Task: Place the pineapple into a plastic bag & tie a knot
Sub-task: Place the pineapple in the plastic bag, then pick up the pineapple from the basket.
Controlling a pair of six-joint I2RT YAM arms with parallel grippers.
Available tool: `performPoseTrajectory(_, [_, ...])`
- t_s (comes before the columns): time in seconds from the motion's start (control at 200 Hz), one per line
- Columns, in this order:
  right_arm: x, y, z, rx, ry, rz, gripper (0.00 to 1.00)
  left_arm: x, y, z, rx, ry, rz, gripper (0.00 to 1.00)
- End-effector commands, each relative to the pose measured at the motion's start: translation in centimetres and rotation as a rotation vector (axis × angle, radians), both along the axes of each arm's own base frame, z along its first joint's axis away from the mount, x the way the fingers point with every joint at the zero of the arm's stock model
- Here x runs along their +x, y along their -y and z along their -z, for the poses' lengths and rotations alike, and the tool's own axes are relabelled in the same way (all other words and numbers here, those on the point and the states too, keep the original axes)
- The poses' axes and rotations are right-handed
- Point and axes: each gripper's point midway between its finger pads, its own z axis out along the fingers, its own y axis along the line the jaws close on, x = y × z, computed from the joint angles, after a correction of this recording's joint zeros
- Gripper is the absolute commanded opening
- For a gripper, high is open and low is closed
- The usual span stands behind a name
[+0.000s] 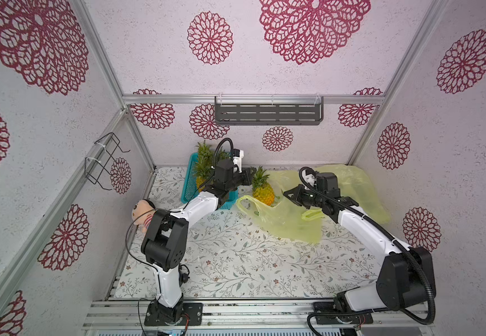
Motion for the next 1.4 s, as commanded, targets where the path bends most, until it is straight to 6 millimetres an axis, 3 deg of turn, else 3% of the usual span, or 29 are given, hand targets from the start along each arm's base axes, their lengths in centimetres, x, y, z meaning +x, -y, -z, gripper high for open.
performPoseTrajectory(0.0, [-0.4, 0.5, 0.0, 0.005, -0.008, 0.016, 0.0, 0.8, 1.8, -5.5, -0.029, 0.222, 0.002, 0.0])
performPoseTrajectory(0.035, [-0.3, 0.7, 0.5, -0.003, -0.013, 0.02, 0.0, 0.6, 2.3, -5.8, -0.032, 0.233, 0.014, 0.0])
performPoseTrajectory(0.055, [-0.3, 0.7, 0.8, -0.009, -0.018, 0.022, 0.0, 1.0, 2.9, -3.8, -0.02, 0.206, 0.027, 0.0])
performPoseTrajectory(0.29, [-0.2, 1.6, 4.7, -0.083, -0.09, 0.042, 0.0, 1.0, 4.5, -0.1, 0.002, 0.181, 0.072, 0.0])
performPoseTrajectory(0.325, [-0.2, 1.6, 5.2, -0.089, -0.101, 0.039, 0.0, 1.0, 4.7, 0.4, 0.007, 0.168, 0.083, 0.06])
performPoseTrajectory(0.38, [-0.2, 1.6, 5.8, -0.099, -0.113, 0.039, 0.0, 1.0, 4.7, 0.7, 0.021, 0.149, 0.088, 0.23])
performPoseTrajectory(0.475, [0.0, 1.9, 6.2, -0.12, -0.114, 0.049, 0.0, 0.7, 3.9, -0.7, 0.06, 0.127, 0.068, 0.49])
performPoseTrajectory(0.545, [0.2, 2.2, 6.2, -0.139, -0.106, 0.056, 0.0, 0.6, 2.5, -1.6, 0.097, 0.099, 0.032, 0.71])
performPoseTrajectory(0.565, [0.3, 2.2, 6.2, -0.143, -0.105, 0.057, 0.0, 0.0, 1.9, -3.5, 0.096, 0.114, 0.028, 0.76])
performPoseTrajectory(0.696, [1.0, 2.0, 6.1, -0.151, -0.095, 0.049, 0.0, -2.0, -1.2, -3.5, 0.202, 0.034, -0.002, 0.93])
performPoseTrajectory(0.811, [1.5, 1.9, 6.0, -0.155, -0.088, 0.043, 0.0, -3.8, -6.1, -2.6, 0.294, -0.043, -0.099, 0.98])
performPoseTrajectory(0.936, [1.9, 1.8, 6.2, -0.161, -0.091, 0.04, 0.0, -5.4, -12.4, -3.5, 0.328, -0.11, -0.236, 0.97])
performPoseTrajectory(1.116, [2.2, 1.8, 6.5, -0.168, -0.094, 0.046, 0.0, -6.4, -19.6, -4.5, 0.339, -0.185, -0.409, 0.97])
performPoseTrajectory(1.281, [2.3, 1.9, 6.4, -0.167, -0.092, 0.052, 0.0, -5.5, -23.7, -3.8, 0.326, -0.269, -0.492, 0.97])
performPoseTrajectory(1.396, [2.3, 1.8, 6.5, -0.165, -0.092, 0.054, 0.0, -3.7, -24.8, -3.1, 0.296, -0.305, -0.461, 0.97])
